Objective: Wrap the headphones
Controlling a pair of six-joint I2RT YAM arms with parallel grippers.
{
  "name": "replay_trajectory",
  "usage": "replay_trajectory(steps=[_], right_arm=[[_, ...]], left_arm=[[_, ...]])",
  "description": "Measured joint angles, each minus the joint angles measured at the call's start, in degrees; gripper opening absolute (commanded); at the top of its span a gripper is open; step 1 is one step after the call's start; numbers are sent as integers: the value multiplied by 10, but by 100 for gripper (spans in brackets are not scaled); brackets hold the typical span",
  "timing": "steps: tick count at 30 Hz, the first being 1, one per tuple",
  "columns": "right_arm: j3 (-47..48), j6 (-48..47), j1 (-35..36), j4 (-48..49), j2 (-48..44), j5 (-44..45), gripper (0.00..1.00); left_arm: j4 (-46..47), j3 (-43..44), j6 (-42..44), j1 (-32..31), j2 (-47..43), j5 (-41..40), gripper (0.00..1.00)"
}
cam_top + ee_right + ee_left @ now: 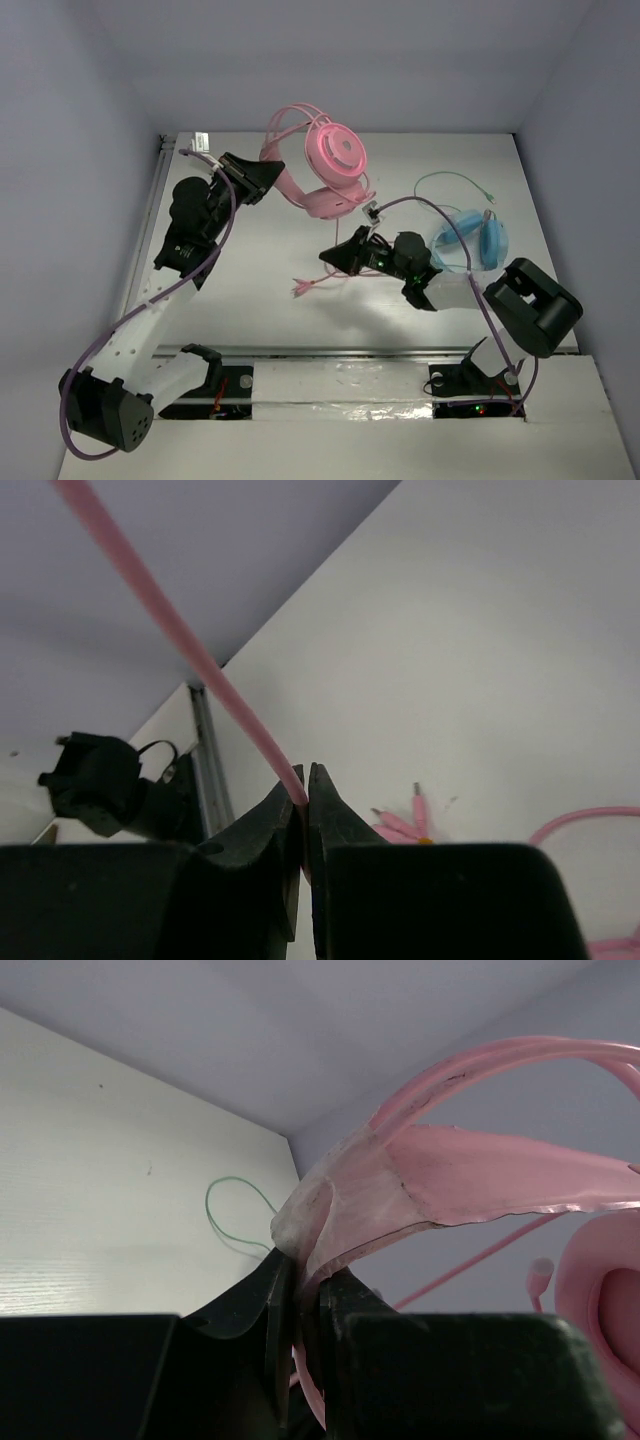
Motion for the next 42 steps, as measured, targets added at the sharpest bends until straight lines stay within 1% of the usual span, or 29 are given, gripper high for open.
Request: replay_trajectory(steps=[5, 10, 11, 12, 16, 19, 23, 26, 27, 31, 34, 35, 36, 38, 39, 40, 41, 42], right_arm=[[-1, 22, 53, 16, -9, -20, 9], [-2, 45, 106, 33, -13, -34, 12], [-3, 52, 117, 35, -18, -33, 14], [-4, 58, 128, 38, -23, -32, 19], [-13, 85, 165, 56, -41, -28, 24], [-18, 119, 182, 81, -39, -29, 26], [-39, 177, 199, 121, -30, -37, 26], [-48, 213, 205, 123, -26, -51, 26], [-49, 224, 206, 124, -26, -57, 29], [-48, 257, 213, 125, -39, -83, 31], [-41, 279, 218, 124, -73, -108, 29], [-35, 288, 219, 123, -85, -119, 26], [-28, 296, 219, 123, -94, -129, 16], [-9, 316, 219, 118, -109, -150, 5], [6, 323, 219, 101, -115, -163, 0], [24, 324, 219, 75, -117, -174, 0], [48, 312, 219, 34, -120, -188, 0], [81, 290, 219, -37, -125, -196, 0]], left_arm=[[28, -26, -26, 0, 14, -60, 0], [35, -45, -36, 0, 24, -121, 0], [35, -47, -34, 0, 25, -134, 0], [34, -49, -32, 0, 26, -147, 0], [36, -58, -28, 0, 26, -197, 0], [36, -68, -24, 0, 26, -238, 0], [34, -97, -5, 0, 23, -292, 0], [19, -117, 14, 0, 17, -330, 0], [13, -123, 21, 0, 14, -343, 0], [-11, -147, 48, -1, -9, -394, 0], [-23, -160, 64, -9, -28, -435, 0], [-26, -164, 67, -12, -35, -447, 0], [-30, -170, 70, -16, -43, -459, 0], [-32, -185, 74, -26, -60, -480, 0], [-35, -193, 76, -33, -69, -489, 0], [-39, -201, 78, -40, -78, -497, 0], [-43, -208, 80, -50, -85, -502, 0], [-51, -212, 82, -61, -90, -508, 0]])
